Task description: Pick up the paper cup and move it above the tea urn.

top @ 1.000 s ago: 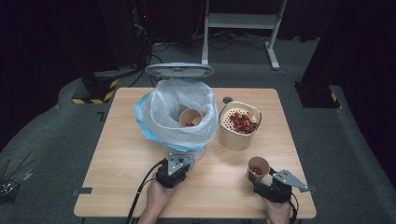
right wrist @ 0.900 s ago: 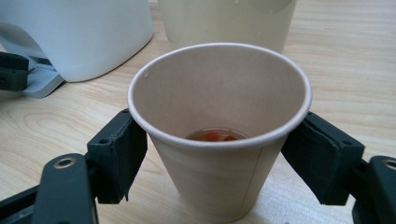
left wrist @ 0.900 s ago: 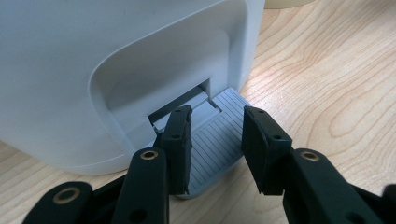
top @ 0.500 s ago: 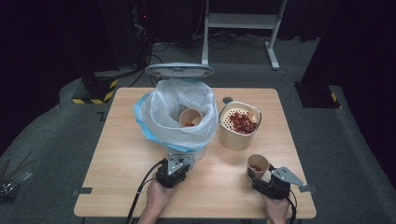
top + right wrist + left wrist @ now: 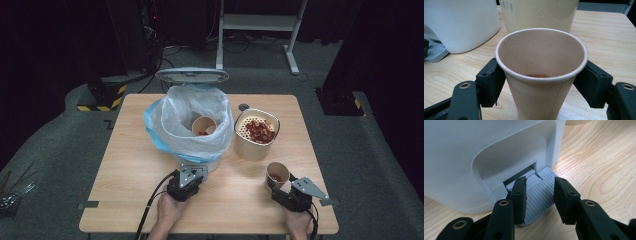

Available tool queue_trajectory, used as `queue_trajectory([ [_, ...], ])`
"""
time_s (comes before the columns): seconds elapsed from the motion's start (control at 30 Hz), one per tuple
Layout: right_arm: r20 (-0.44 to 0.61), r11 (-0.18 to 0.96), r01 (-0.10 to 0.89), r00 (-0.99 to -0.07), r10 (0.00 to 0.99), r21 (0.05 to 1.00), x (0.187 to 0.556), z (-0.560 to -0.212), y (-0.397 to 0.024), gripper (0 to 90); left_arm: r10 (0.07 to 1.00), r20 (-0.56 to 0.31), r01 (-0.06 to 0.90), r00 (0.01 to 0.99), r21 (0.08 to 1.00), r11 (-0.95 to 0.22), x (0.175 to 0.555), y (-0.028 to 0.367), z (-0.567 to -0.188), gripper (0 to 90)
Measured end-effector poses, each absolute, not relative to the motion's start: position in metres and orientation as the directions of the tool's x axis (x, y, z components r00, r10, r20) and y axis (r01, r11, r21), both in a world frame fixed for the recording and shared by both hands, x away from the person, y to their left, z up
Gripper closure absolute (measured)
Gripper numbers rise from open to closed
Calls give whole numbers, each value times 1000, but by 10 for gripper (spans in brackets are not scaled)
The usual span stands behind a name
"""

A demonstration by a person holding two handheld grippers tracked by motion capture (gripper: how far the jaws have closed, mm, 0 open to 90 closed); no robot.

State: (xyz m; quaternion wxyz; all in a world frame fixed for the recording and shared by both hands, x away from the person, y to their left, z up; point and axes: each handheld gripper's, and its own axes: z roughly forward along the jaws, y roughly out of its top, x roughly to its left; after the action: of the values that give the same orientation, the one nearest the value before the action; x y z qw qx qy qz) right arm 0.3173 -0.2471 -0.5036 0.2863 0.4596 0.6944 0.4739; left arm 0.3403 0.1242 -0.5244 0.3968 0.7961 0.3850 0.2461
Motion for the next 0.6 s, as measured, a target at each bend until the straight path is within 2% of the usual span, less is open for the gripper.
queue_trajectory([
  [0.27,-37,208,352,-434,900,913,320,-485,-251,318,809,87,418,581,821,-389,340,124,-524,629],
  [0.6,-75,276,347,-495,866,896,335,-448,-261,342,809,87,418,582,821,-389,340,124,-524,629],
])
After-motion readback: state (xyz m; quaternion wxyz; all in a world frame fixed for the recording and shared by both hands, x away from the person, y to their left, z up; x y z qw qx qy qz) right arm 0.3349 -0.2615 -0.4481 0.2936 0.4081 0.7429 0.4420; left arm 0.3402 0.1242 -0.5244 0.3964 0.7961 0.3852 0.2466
